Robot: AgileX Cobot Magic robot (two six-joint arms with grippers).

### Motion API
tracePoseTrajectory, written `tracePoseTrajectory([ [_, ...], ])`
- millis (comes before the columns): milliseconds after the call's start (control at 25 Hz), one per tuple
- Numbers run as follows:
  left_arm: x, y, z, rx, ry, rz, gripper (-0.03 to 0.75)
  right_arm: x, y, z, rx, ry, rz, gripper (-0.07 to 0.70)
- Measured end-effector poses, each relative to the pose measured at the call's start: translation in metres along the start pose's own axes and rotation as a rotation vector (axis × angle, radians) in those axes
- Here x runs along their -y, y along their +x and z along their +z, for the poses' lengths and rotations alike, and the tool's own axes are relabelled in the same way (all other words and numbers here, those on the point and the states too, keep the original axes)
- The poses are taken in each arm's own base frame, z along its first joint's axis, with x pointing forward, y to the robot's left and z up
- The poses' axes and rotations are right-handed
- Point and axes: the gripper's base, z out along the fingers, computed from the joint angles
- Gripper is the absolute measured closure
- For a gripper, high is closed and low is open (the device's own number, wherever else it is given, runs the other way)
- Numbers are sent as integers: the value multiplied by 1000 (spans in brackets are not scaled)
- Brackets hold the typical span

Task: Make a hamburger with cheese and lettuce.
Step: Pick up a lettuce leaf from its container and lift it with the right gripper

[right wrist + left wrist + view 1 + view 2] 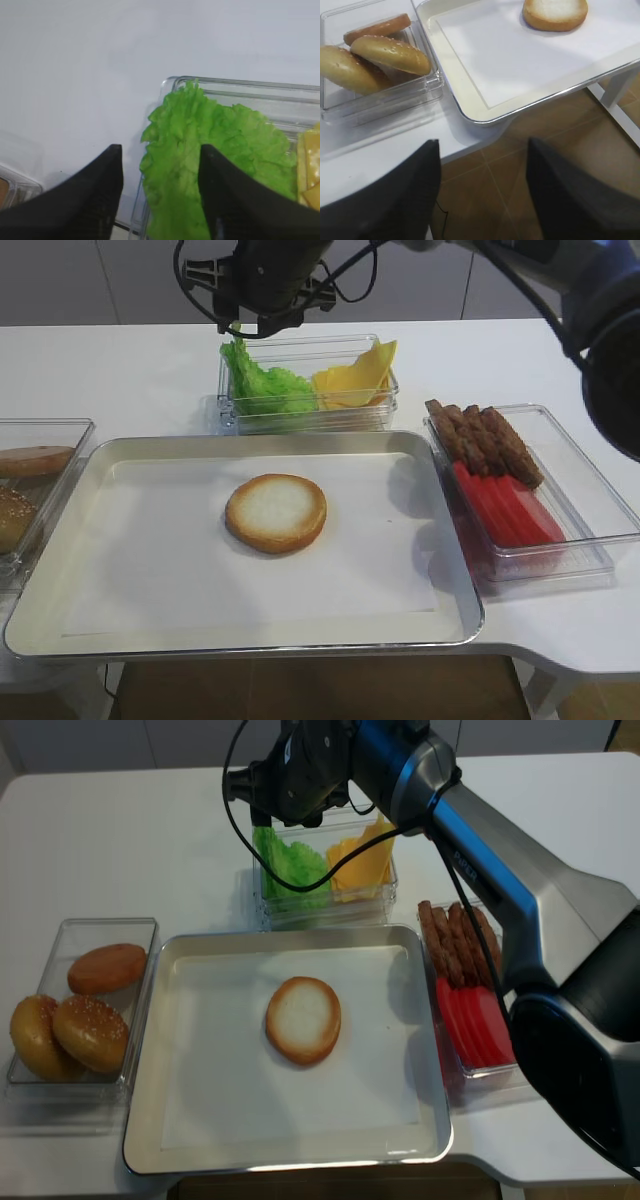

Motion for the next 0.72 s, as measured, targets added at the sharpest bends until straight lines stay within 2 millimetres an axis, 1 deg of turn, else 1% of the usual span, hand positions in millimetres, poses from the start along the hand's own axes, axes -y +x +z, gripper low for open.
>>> tracePoseTrajectory([
  [280, 0, 0, 0, 0, 0, 0, 305, 2, 1, 8, 10, 4, -28, 243],
  [560, 0, 0, 0, 0, 0, 0, 305, 4, -1, 8, 34, 28, -56, 245],
  [720, 0, 0, 0, 0, 0, 0, 305, 7, 2, 15, 22, 37, -58, 245],
])
